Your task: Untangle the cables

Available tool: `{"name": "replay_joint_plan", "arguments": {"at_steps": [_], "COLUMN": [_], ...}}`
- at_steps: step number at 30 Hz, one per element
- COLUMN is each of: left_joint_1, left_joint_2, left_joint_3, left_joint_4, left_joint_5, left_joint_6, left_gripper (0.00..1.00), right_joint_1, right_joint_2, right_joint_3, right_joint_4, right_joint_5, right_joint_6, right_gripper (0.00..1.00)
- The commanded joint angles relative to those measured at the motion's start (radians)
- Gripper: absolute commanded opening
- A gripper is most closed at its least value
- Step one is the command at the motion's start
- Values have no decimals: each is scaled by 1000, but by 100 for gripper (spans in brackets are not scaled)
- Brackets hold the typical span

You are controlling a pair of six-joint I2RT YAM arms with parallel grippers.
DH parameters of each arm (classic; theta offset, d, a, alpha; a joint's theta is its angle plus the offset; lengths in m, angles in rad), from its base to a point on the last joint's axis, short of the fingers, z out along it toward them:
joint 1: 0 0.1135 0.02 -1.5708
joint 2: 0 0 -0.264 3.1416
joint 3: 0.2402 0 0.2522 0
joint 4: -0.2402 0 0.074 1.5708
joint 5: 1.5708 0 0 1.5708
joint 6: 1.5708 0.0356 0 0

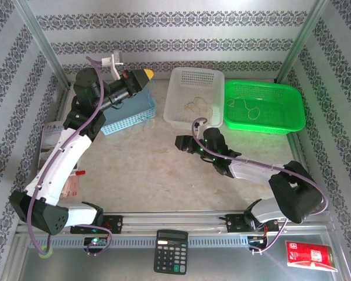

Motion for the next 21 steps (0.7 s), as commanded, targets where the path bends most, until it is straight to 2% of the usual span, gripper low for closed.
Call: {"name": "replay_joint_plan", "arguments": {"at_steps": [1,11,14,17,21], "left_joint_1": [-7,-25,-44,-72,-96], "left_joint_2": [-9,9,11,10,8], "left_joint_3": [2,5,4,14,23], "left_joint_4": [63,104,131,138,129], "left_joint_5": [10,7,2,-16,-27], "left_joint_6": [-12,-47,-70,-78,-74], "left_gripper": [0,0,0,0,0], "right_joint_1": [21,46,47,46,45], "right_joint_2": [23,90,129,196,273], "right_joint_3": [42,85,101,116,129], "right_joint_4": [78,151,177,237,357], "right_joint_5": [-24,-17,5,19,9], "right_joint_6": [37,86,88,98,151], "right_gripper": [62,63,60,45,11]}}
